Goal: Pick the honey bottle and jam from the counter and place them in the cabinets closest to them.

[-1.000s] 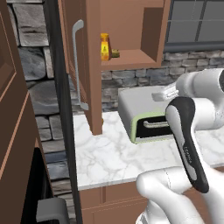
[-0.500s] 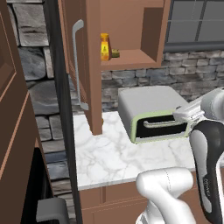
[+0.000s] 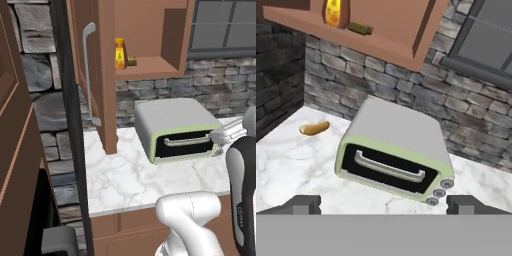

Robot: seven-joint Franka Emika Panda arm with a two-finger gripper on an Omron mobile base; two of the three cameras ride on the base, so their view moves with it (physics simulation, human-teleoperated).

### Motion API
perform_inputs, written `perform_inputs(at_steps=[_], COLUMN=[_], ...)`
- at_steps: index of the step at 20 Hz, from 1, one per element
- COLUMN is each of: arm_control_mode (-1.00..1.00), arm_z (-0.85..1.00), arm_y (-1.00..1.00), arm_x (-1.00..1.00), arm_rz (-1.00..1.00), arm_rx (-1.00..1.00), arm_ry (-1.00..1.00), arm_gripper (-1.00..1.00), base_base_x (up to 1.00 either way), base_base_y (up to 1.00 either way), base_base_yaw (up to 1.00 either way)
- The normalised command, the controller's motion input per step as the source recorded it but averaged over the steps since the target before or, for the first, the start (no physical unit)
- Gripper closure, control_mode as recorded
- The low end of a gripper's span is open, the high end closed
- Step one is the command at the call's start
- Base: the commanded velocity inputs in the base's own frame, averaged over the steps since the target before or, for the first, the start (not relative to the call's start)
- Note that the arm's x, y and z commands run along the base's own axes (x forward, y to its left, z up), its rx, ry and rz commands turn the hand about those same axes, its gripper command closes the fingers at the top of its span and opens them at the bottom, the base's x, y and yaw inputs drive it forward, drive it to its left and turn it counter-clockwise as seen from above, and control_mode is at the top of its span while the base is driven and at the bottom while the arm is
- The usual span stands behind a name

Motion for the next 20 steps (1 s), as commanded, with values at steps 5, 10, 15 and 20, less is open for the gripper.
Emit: perform_inputs(at_steps=[5,10,15,20], arm_control_mode=[-1.0,-1.0,1.0,1.0], arm_z=[-0.19,-0.24,0.0,0.0], arm_y=[-0.08,-0.1,0.0,0.0], arm_x=[-0.34,-0.38,0.0,0.0], arm_rz=[0.0,0.0,0.0,0.0], arm_rx=[-0.04,-0.04,0.0,0.0], arm_ry=[0.05,0.05,0.0,0.0], arm_gripper=[-1.0,-1.0,-1.0,-1.0], base_base_x=[0.0,0.0,0.0,-0.02], base_base_y=[0.0,0.0,-0.01,-0.41], base_base_yaw=[0.0,0.0,0.0,0.0])
